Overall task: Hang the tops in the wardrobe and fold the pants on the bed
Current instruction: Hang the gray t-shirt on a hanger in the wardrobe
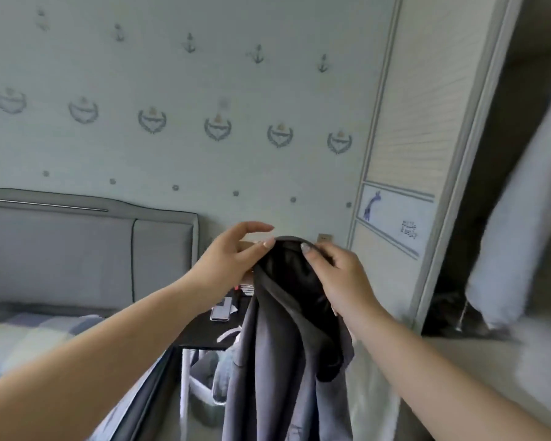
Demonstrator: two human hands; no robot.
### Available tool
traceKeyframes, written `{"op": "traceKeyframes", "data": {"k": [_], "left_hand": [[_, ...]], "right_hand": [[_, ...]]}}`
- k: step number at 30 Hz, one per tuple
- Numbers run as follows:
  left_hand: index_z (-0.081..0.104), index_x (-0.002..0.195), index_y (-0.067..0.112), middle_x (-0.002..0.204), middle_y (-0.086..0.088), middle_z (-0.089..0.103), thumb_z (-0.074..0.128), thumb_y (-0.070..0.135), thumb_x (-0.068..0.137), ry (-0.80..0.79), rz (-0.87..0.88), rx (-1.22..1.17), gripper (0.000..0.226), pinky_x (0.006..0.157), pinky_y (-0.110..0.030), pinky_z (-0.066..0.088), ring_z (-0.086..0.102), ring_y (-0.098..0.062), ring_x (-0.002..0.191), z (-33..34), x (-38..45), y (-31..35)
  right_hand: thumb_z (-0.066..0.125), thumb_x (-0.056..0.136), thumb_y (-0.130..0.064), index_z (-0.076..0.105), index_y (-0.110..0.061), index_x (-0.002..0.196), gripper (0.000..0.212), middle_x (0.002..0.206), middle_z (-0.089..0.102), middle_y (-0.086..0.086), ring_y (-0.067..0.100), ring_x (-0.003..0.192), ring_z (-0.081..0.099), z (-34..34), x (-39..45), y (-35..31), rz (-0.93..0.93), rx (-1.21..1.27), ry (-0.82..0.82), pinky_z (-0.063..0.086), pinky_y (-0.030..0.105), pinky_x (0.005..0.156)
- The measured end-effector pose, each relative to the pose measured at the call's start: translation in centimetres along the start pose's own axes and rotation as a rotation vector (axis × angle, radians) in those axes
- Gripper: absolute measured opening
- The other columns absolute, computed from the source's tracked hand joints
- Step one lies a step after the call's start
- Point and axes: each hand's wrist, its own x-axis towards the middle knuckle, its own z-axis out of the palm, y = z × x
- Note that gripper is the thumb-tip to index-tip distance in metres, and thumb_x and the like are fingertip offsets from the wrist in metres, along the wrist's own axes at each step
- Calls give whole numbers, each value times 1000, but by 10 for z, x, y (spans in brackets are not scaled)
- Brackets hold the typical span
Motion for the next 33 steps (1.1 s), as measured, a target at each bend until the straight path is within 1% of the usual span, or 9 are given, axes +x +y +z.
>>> {"op": "traceKeyframes", "data": {"k": [3,5,7,10,13,19,23,29,33], "left_hand": [[60,121,37,81,-2,72,61,36,86,-184,2,-132,35,57,-22,54,69,-13,68,46,18,-4],[61,121,40,100,-12,72,60,34,84,-293,-21,-179,38,69,-31,57,70,-23,91,77,30,-7],[68,114,37,111,-9,70,56,28,85,-403,-33,-212,33,74,-33,57,68,-22,101,105,41,-11],[71,112,30,117,-5,69,54,25,87,-578,-49,-221,30,82,-36,57,65,-22,108,143,59,-18],[68,118,30,124,-4,66,54,26,92,-743,-44,-179,29,94,-42,52,60,-24,116,176,83,-28],[63,122,35,125,2,65,56,30,92,-1010,-46,-118,31,94,-37,51,60,-19,117,236,146,-48],[67,118,32,120,-1,68,58,24,88,-1101,-35,-205,33,82,-26,55,64,-18,111,273,197,-58],[68,118,23,119,-9,68,57,13,84,-1102,5,-490,37,79,-27,56,65,-18,107,329,270,-65],[71,112,24,115,-8,70,62,12,79,-1085,11,-703,36,74,-24,56,68,-16,98,375,313,-63]], "right_hand": [[57,91,-40,70,-29,82,19,80,72,-10,2,76,65,-52,2,18,25,-36,46,51,17,69],[56,92,-39,70,-25,83,21,81,71,-4,7,78,65,-84,4,30,46,-93,88,51,22,71],[57,92,-36,70,-22,82,21,80,70,-2,8,78,64,-112,5,42,66,-119,138,49,18,68],[57,93,-31,70,-21,79,21,77,69,-2,8,74,63,-151,6,58,74,-167,219,46,15,64],[57,92,-33,70,-23,81,20,77,69,-7,6,75,62,-186,9,73,97,-237,280,48,23,70],[59,91,-35,69,-24,77,20,72,67,-7,5,69,60,-244,26,107,146,-349,400,46,24,67],[59,89,-39,66,-32,66,25,61,61,-17,-5,59,52,-275,54,126,190,-428,477,40,19,60],[58,89,-43,68,-24,72,27,64,64,-11,5,64,56,-318,98,140,258,-524,578,44,28,65],[58,91,-34,66,-32,66,26,61,62,-18,-4,59,54,-346,119,138,255,-602,623,42,19,59]]}}
